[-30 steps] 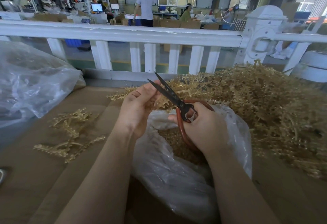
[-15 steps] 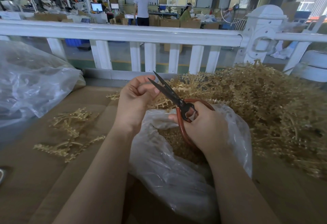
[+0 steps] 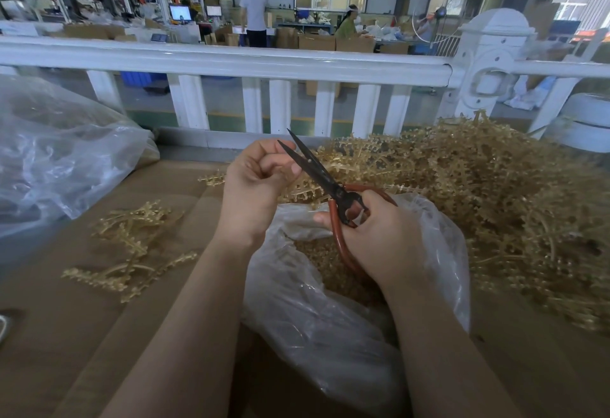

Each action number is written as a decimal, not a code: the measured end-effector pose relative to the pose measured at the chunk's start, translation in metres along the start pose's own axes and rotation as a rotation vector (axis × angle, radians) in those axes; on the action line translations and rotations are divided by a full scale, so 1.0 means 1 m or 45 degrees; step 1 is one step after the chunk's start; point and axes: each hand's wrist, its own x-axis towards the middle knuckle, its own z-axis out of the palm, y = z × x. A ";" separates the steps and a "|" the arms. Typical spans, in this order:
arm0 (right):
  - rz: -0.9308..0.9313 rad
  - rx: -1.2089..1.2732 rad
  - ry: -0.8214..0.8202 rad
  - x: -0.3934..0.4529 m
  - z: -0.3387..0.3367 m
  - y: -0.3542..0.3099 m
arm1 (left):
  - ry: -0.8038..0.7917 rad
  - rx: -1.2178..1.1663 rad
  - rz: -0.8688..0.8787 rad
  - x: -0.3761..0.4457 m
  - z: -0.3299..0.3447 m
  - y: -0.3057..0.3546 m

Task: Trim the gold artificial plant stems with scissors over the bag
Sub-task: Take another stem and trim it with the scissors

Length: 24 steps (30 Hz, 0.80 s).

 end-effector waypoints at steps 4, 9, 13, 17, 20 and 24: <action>0.036 -0.006 -0.020 0.001 0.002 0.002 | 0.036 -0.022 -0.012 0.000 0.000 -0.001; 0.113 0.110 -0.039 0.000 0.003 0.004 | 0.064 -0.055 -0.034 -0.001 0.001 0.001; 0.296 0.389 0.053 0.000 0.002 0.006 | 0.107 -0.092 -0.066 -0.002 0.003 0.003; 0.311 0.550 0.111 0.002 0.002 0.005 | 0.122 -0.161 -0.143 -0.002 0.008 0.003; 0.255 0.625 0.085 0.002 0.003 0.005 | 0.081 -0.112 -0.150 -0.004 0.011 0.003; 0.245 0.484 0.013 0.003 0.003 0.007 | 0.039 0.027 -0.057 -0.005 0.013 0.001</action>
